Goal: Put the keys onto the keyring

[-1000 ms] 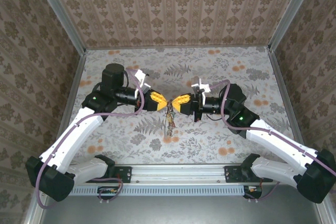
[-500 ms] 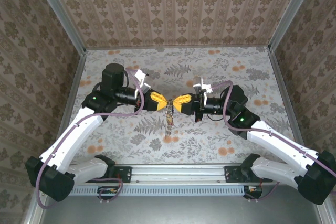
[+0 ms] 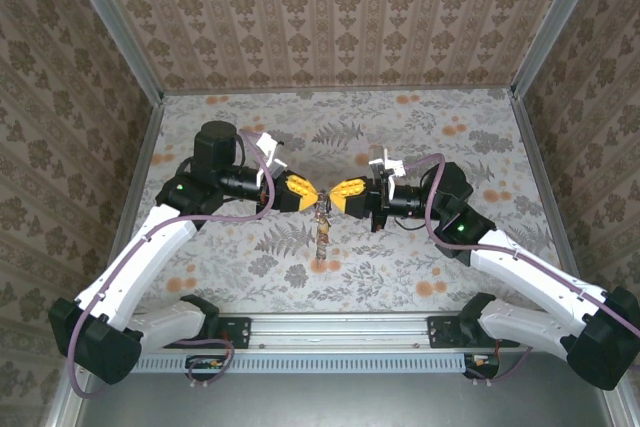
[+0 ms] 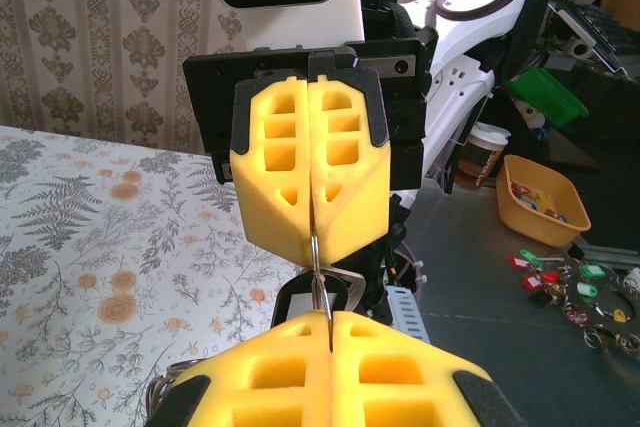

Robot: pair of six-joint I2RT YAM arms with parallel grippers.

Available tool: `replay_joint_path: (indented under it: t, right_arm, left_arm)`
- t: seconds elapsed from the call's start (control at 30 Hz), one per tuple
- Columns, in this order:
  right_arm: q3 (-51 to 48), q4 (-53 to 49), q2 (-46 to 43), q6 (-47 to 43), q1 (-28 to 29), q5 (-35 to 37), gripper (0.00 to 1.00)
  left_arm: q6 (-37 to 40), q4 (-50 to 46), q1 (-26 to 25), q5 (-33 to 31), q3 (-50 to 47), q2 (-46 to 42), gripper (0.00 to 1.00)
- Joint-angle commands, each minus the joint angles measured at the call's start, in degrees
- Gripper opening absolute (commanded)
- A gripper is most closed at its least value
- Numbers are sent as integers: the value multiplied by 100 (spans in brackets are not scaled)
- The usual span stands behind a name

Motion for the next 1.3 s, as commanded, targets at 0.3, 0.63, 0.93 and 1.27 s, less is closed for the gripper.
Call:
replay_joint_path:
  t: [0.3, 0.63, 0.93, 1.27]
  right_arm:
    - [-73, 433, -17, 140, -34, 64, 0]
    - [-106, 479, -39, 248, -25, -10, 0]
    - [-368, 1159, -93, 580, 10, 90, 0]
    - [-685, 2861, 252, 1255, 107, 519, 0]
  left_arm:
    - [-105, 238, -13, 325, -1, -189, 0]
    - [-118, 256, -4, 340, 4, -170, 0]
    - [-1120, 1603, 198, 746, -284, -249, 0]
    - [-1361, 1774, 172, 730, -212, -172, 0]
